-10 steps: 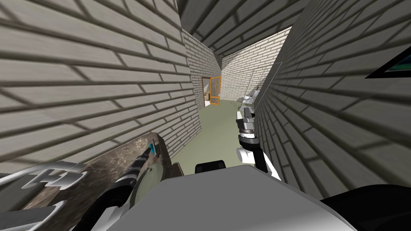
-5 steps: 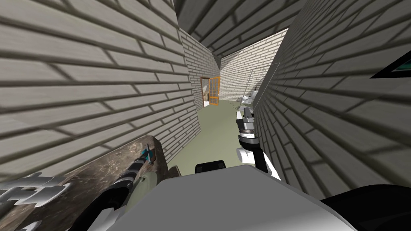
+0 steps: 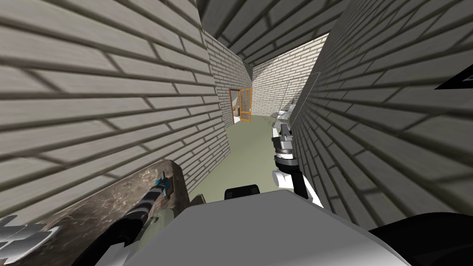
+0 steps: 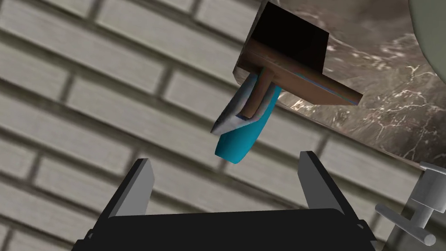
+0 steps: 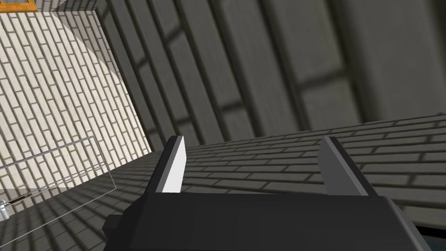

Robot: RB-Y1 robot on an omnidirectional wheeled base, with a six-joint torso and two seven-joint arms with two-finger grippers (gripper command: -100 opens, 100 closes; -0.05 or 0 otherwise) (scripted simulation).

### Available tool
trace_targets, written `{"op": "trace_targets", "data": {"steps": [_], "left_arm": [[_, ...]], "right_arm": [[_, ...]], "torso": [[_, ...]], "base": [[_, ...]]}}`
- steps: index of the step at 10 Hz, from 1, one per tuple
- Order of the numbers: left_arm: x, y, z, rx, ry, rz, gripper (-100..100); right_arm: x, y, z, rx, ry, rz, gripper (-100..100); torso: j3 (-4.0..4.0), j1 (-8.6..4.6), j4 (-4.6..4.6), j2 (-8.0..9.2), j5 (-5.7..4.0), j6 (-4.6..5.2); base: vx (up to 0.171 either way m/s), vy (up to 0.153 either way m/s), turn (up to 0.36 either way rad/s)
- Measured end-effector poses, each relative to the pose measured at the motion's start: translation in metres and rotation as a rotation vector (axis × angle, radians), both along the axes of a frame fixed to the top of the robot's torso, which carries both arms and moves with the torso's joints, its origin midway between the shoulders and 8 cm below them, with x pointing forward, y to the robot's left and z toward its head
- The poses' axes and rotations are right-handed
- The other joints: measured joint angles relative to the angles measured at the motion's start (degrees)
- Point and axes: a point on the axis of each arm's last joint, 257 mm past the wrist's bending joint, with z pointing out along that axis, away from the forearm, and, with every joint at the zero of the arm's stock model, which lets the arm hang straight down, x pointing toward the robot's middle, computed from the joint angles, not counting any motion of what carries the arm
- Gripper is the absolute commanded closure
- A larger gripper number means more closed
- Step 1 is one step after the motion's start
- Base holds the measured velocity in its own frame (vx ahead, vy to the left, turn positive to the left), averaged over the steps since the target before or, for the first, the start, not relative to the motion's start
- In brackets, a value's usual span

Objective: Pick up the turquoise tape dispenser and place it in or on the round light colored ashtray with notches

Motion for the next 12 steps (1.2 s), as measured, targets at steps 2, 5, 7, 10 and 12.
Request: {"op": "trace_targets", "data": {"steps": [2,5,7,10,12], "left_arm": [[-0.008,0.006,-0.005,-0.007,0.036,0.026,-100],[-0.025,0.011,-0.007,-0.011,0.093,0.07,-100],[-0.031,0.013,-0.005,-0.01,0.12,0.089,-100],[-0.036,0.011,0.002,-0.004,0.135,0.098,0],[-0.035,0.013,-0.001,-0.005,0.136,0.102,-100]], "right_arm": [[0.0,0.0,0.0,0.0,0.0,0.0,0],[0.0,0.0,0.0,0.0,0.0,0.0,0],[0.0,0.0,0.0,0.0,0.0,0.0,0],[0.0,0.0,0.0,0.0,0.0,0.0,0],[0.0,0.0,0.0,0.0,0.0,0.0,0]], "torso": [[0.07,-0.04,0.02,0.12,-0.01,-0.01],[0.07,0.04,0.03,0.13,0.01,-0.01],[0.1,0.03,0.04,0.18,0.01,-0.01],[0.17,0.01,0.07,0.31,0.01,-0.01],[0.15,0.04,0.06,0.25,0.02,0.0]], "base": [[0.048,-0.005,-0.023],[0.05,0.016,-0.019],[0.026,0.016,-0.008],[0.004,0.01,-0.001],[0.03,0.024,-0.034]]}}
